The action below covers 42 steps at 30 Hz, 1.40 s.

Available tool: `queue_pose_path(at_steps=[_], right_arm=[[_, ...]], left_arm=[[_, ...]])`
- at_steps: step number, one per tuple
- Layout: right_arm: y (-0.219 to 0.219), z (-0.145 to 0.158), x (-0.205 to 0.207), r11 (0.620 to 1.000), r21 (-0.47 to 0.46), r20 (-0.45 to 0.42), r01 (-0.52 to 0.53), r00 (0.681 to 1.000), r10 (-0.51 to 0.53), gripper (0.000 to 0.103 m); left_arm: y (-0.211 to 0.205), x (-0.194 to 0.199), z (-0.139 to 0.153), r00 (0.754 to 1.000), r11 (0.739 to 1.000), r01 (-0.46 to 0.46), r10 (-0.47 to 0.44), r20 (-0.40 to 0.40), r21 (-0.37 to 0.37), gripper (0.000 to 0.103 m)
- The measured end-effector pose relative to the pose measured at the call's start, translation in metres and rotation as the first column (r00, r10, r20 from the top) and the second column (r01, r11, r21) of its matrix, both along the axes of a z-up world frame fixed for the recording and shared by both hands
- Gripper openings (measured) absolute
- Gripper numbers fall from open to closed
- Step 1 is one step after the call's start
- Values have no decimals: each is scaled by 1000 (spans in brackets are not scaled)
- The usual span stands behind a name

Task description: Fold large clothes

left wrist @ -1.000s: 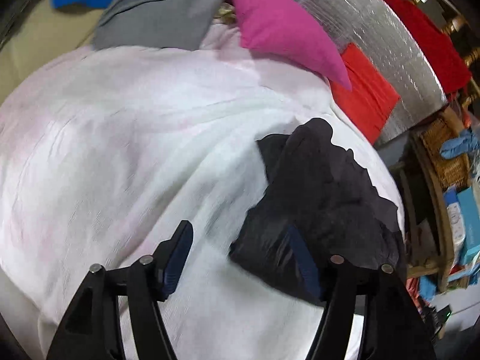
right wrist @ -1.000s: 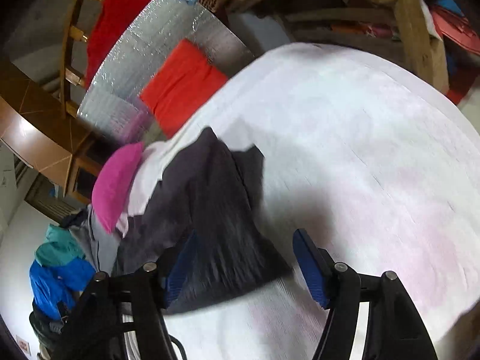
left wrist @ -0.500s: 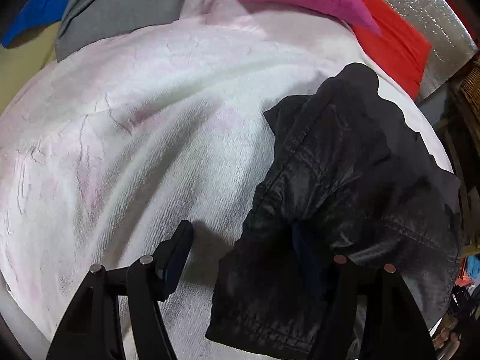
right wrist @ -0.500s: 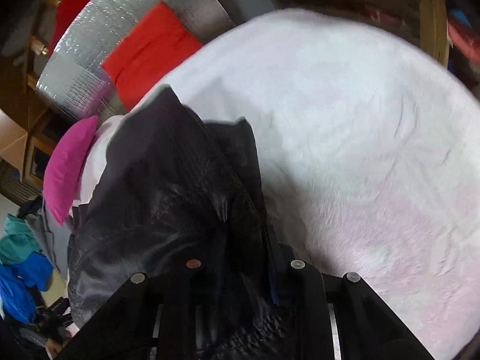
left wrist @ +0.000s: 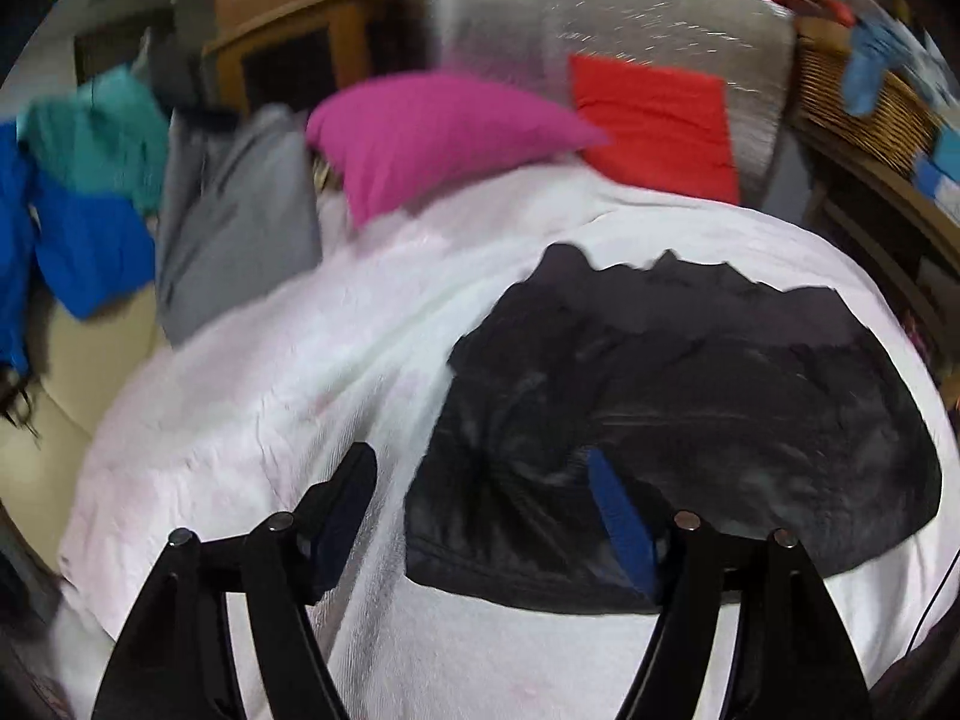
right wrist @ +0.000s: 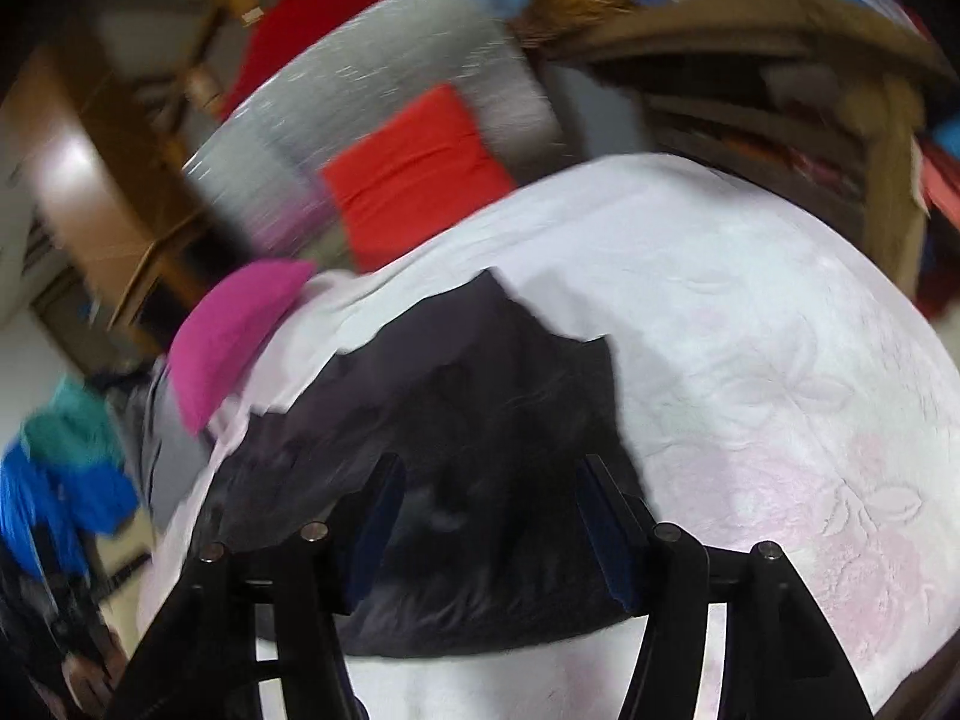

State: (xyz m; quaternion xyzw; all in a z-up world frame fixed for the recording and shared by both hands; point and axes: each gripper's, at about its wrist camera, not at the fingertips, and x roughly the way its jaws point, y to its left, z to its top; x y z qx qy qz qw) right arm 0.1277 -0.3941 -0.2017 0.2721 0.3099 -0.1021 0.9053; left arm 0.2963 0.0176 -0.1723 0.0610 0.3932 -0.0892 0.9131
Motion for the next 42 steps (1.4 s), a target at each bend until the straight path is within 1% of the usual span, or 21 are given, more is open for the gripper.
queue_pose_path(at_steps=[3, 6, 10, 15, 18, 20, 23, 25, 27, 30, 34, 35, 37, 38, 39, 42], right_arm=[[20, -8, 0, 998, -3, -24, -61, 998, 60, 63], [36, -20, 5, 996, -1, -55, -89, 995, 89, 63], [43, -32, 11, 995, 14, -79, -100, 992, 101, 62], [47, -45, 28, 993, -3, -112, -118, 987, 117, 62], [41, -68, 45, 992, 6, -180, -125, 976, 124, 58], [41, -77, 49, 991, 11, -196, -134, 971, 133, 57], [45, -69, 55, 984, -27, -233, -174, 959, 163, 57], [41, -57, 58, 982, -23, -219, -187, 959, 178, 56], [31, -42, 64, 985, -39, -186, -169, 970, 159, 56], [14, -27, 84, 989, -67, -160, -130, 980, 118, 56], [-12, -23, 122, 993, -99, -169, -65, 984, 48, 56], [-17, -22, 127, 994, -97, -163, -51, 986, 35, 58], [-37, -22, 143, 995, -101, -145, 8, 989, -23, 68], [-48, -23, 149, 994, -103, -140, 35, 989, -50, 76], [-58, -25, 158, 994, -97, -140, 51, 988, -64, 78], [-85, -39, 187, 998, -29, -179, 52, 982, -57, 78]], left_arm=[[-11, -18, 9, 999, 1000, 18, -19, 46, 12, 76], [-15, -31, 16, 997, 1000, 27, -28, 71, 9, 76], [-21, -40, 20, 995, 999, 26, -29, 99, 25, 76], [-31, -39, 13, 995, 999, 29, -33, 95, 37, 76], [-36, -34, 5, 996, 999, 28, -31, 84, 45, 76], [-41, -30, -2, 997, 998, 32, -36, 73, 59, 76], [-44, -24, -11, 998, 997, 32, -36, 59, 72, 76], [-46, -18, -17, 998, 996, 33, -37, 50, 80, 76], [-48, -11, -22, 998, 995, 35, -39, 44, 90, 76], [-51, 2, -29, 998, 993, 38, -42, 36, 113, 76], [-51, 37, -39, 999, 987, 32, -32, -1, 154, 76], [-48, 53, -42, 1000, 984, 23, -20, -18, 175, 76], [-41, 80, -45, 999, 980, -3, 13, -45, 200, 76], [-37, 92, -45, 998, 980, -15, 26, -56, 199, 76], [-32, 106, -45, 997, 982, -25, 39, -72, 186, 76], [-23, 146, -46, 990, 991, -25, 43, -135, 130, 76]])
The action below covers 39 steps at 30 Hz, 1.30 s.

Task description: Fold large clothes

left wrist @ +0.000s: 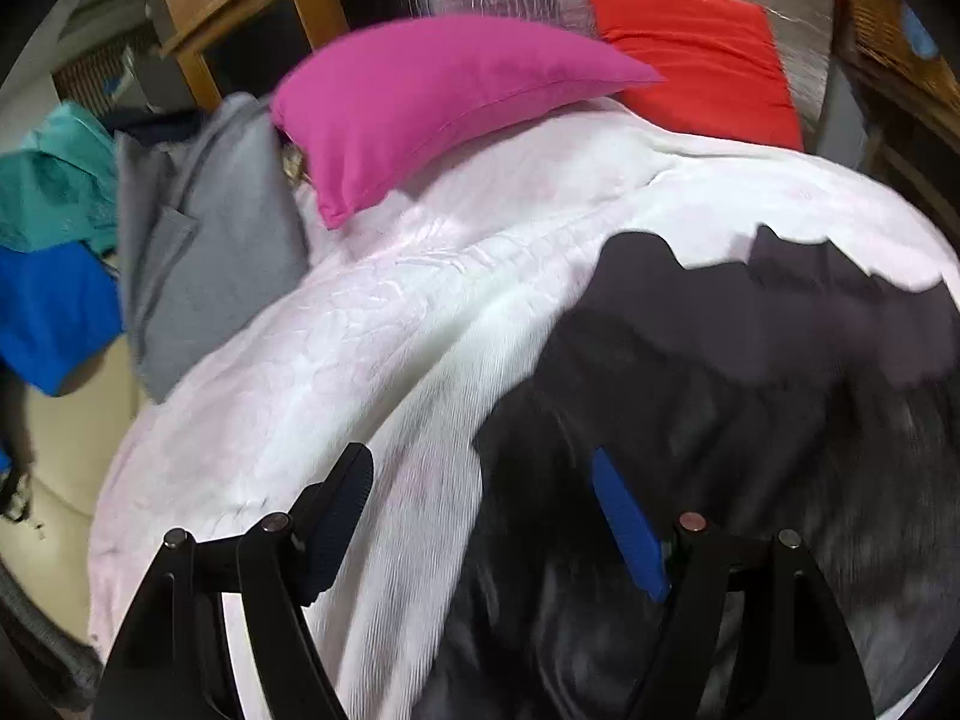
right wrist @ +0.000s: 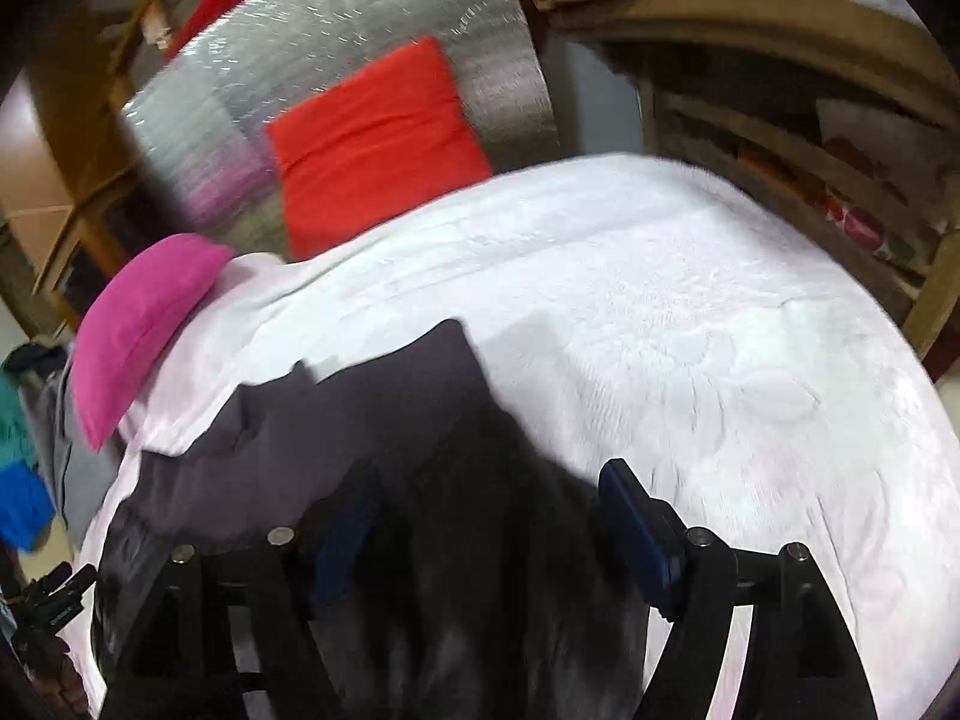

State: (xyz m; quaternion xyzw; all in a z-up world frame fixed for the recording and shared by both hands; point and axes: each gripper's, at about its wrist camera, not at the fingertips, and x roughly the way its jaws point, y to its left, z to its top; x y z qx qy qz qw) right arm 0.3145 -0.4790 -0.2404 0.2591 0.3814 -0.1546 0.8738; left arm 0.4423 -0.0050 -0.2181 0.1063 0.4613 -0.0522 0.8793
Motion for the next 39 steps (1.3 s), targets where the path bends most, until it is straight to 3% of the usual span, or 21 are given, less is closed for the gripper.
queue_pose_path(at_steps=[3, 7, 8, 10, 11, 12, 14, 15, 17, 20, 22, 23, 25, 26, 27, 29, 31, 34, 36, 39], right_arm=[[-19, -19, 22, 996, 90, -28, 4, 1000, -2, 78], [-16, -48, 46, 966, 249, -54, -76, 994, 92, 78], [-9, -46, 45, 973, 210, -39, -97, 993, 107, 76], [6, -37, 43, 989, 45, -39, -142, 989, 143, 53], [13, -33, 42, 987, -27, -45, -158, 987, 156, 31], [15, -28, 38, 987, -58, -27, -150, 989, 148, 27], [14, -16, 33, 988, -104, 37, -118, 992, 122, 23], [14, -9, 30, 986, -129, 65, -102, 992, 111, 23], [13, -3, 29, 987, -151, 106, -63, 991, 79, 23], [11, -25, 39, 989, -136, 24, -54, 998, 57, 23], [2, -55, 48, 997, -26, -88, -73, 994, 71, 29], [-3, -55, 43, 998, 13, -68, -54, 996, 55, 32], [-10, -45, 29, 998, 58, -24, -24, 999, 25, 49], [-13, -38, 20, 997, 73, 1, -5, 1000, 5, 67], [-15, -30, 5, 997, 76, 42, 16, 999, -19, 72], [-14, -13, -25, 997, 66, 115, 28, 993, -35, 72], [-10, -2, -46, 998, 51, 152, 23, 988, -31, 72], [16, 11, -82, 999, 8, 191, -38, 981, 36, 68], [39, 15, -93, 996, -15, 185, -86, 979, 87, 49], [66, 4, -125, 992, 5, 153, -124, 981, 122, 46]], left_arm=[[1, 33, -13, 993, 997, 6, -15, -114, -82, 78], [-2, 60, -44, 949, 961, 18, -103, -298, -275, 78], [-4, 61, -49, 944, 958, 13, -107, -312, -287, 78], [-7, 59, -51, 951, 953, 20, -111, -288, -301, 77], [-9, 58, -50, 952, 949, 31, -123, -280, -313, 72], [-11, 59, -49, 953, 947, 36, -129, -275, -318, 56], [-12, 65, -48, 954, 944, 16, -113, -277, -328, 44], [-14, 68, -45, 958, 942, 8, -103, -268, -335, 38], [-22, 73, -38, 967, 948, 16, -95, -236, -317, 34], [-31, 80, -44, 971, 963, -3, -62, -230, -270, 35], [-34, 75, -54, 973, 972, 2, -56, -222, -236, 44], [-34, 72, -54, 977, 974, 7, -55, -205, -228, 45], [-34, 61, -46, 982, 981, 15, -51, -184, -192, 48], [-33, 55, -41, 983, 984, 15, -47, -179, -177, 48], [-31, 48, -35, 985, 986, 16, -43, -166, -164, 48], [-28, 31, -19, 993, 990, 24, -39, -111, -136, 49], [-23, 7, 0, 998, 992, 51, -54, -19, -113, 58], [-29, -36, 20, 989, 988, 127, -119, 88, -91, 67], [-36, -64, 22, 979, 976, 186, -175, 108, -109, 67], [-42, -99, 12, 978, 971, 201, -192, 81, -126, 67]])
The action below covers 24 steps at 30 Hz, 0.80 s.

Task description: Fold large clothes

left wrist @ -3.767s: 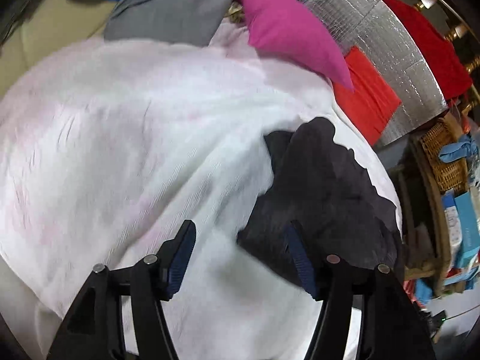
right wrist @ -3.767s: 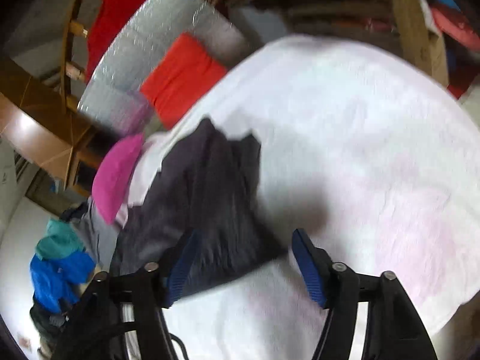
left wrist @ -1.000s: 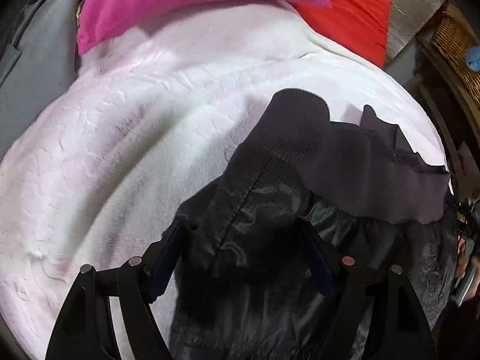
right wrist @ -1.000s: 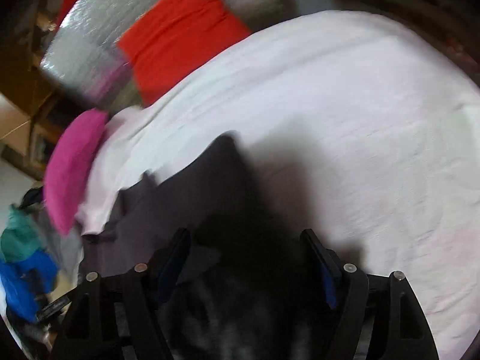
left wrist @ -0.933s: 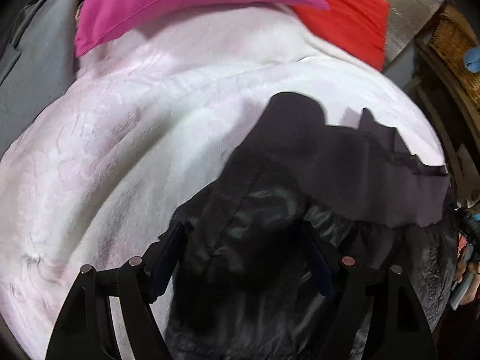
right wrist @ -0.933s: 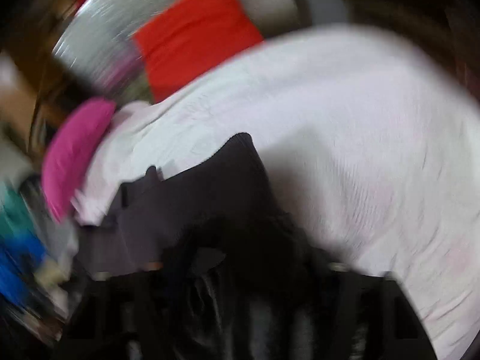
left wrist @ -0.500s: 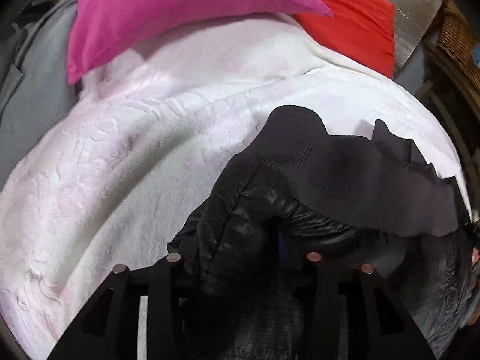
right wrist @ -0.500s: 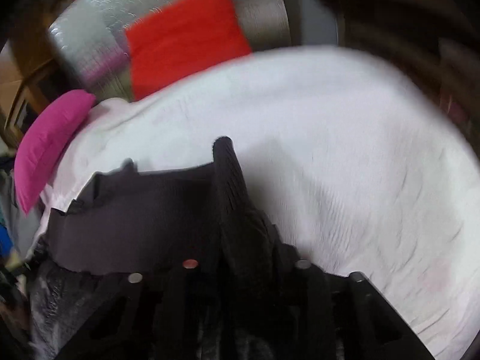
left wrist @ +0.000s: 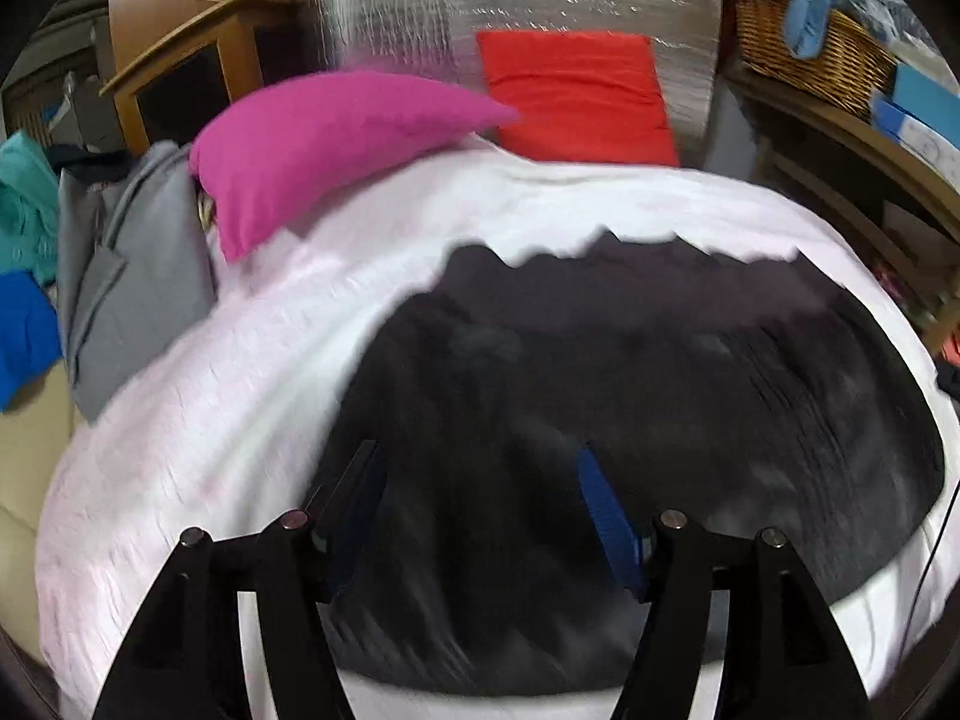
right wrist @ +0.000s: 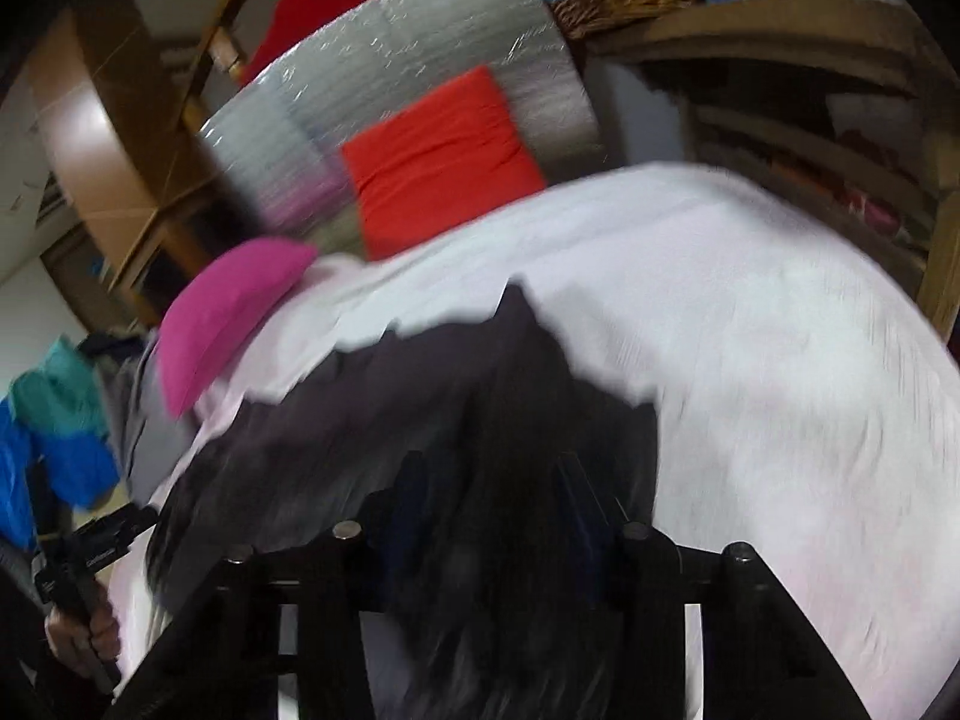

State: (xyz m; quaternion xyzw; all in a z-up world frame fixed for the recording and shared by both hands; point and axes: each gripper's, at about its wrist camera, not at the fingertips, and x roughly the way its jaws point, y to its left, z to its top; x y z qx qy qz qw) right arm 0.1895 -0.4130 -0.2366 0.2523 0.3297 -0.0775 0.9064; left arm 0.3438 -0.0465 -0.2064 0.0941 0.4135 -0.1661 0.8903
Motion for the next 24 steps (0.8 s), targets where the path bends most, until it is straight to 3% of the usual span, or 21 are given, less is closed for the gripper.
queue_pose_path(at_steps=[2, 4, 6, 8, 13, 15, 16, 18, 20, 24], right_arm=[[22, -22, -8, 999, -40, -83, -25, 996, 22, 46], [31, -45, -13, 996, -85, -142, -26, 990, 14, 47], [40, -42, -22, 990, -141, -127, -26, 992, 8, 47], [44, -28, -26, 992, -123, -147, -29, 989, 11, 47], [51, -1, -45, 996, -91, -29, -1, 1000, -2, 49], [52, -11, -43, 998, -57, -37, 19, 999, -21, 70], [52, -21, -38, 999, -34, -74, 10, 997, -12, 72], [53, -44, -23, 999, -33, -188, 4, 982, -10, 72], [59, -34, -28, 998, -55, -158, 15, 987, -24, 72], [65, -16, -43, 1000, -6, -104, 3, 995, -4, 71]], left_arm=[[-5, -11, -16, 999, 1000, -13, 14, -50, 17, 67], [-13, -16, -39, 993, 995, -29, 39, -112, 92, 72], [-16, -17, -44, 992, 992, -46, 59, -111, 120, 72], [-16, -23, -33, 993, 989, -52, 66, -101, 138, 72], [-15, -64, 10, 999, 996, -43, 41, 36, 84, 72], [-16, -75, 16, 996, 996, -50, 45, 80, 70, 72], [-16, -84, 22, 994, 997, -55, 49, 96, 58, 72], [-16, -97, 29, 993, 998, -56, 52, 107, 38, 72], [-17, -107, 37, 991, 999, -47, 44, 126, 27, 72], [-15, -127, 52, 979, 998, -48, 40, 198, 36, 72]])
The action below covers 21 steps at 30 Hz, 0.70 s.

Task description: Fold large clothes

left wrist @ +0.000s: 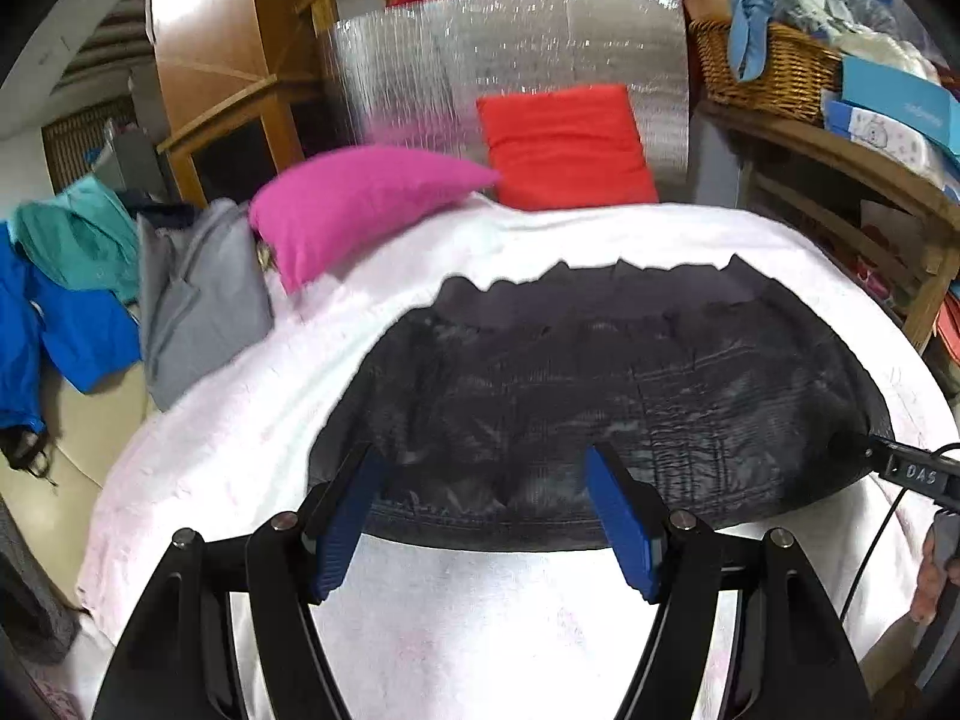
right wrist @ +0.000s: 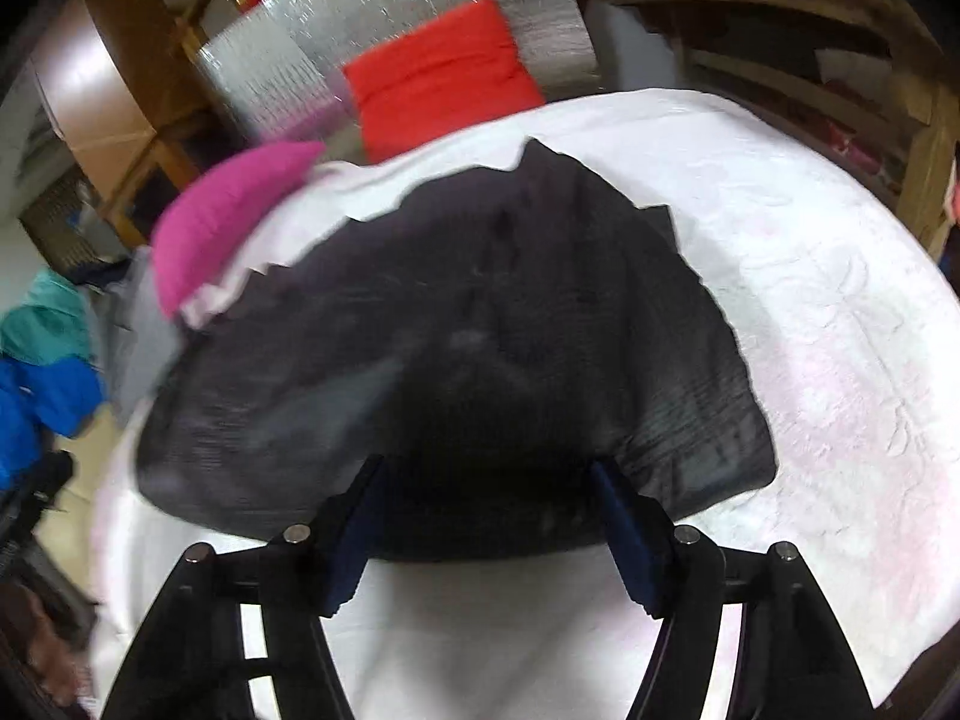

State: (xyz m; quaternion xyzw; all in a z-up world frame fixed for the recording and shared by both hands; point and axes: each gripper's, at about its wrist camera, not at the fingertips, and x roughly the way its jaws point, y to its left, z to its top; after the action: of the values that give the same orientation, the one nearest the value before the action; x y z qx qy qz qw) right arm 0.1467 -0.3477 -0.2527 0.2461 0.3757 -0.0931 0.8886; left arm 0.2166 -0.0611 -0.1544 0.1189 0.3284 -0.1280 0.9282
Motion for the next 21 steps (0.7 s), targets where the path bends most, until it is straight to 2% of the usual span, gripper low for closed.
queue_pose_path(at_steps=[3, 9, 15, 21], right_arm=[[5, 12, -13, 1000, 19, 38, -15, 999, 15, 71], [14, 21, -33, 987, 155, 107, -33, 994, 16, 71], [28, 19, -36, 979, 194, 123, -60, 992, 36, 71], [32, 3, -25, 969, 238, 98, -73, 994, 51, 71]], left_arm=[[2, -9, 7, 1000, 1000, -1, 2, 18, -24, 72], [3, -26, 15, 999, 1000, -10, 11, 51, -19, 72], [7, -22, 9, 998, 999, -38, 38, 40, -15, 73], [11, -10, -6, 998, 998, -65, 65, 5, -5, 73]])
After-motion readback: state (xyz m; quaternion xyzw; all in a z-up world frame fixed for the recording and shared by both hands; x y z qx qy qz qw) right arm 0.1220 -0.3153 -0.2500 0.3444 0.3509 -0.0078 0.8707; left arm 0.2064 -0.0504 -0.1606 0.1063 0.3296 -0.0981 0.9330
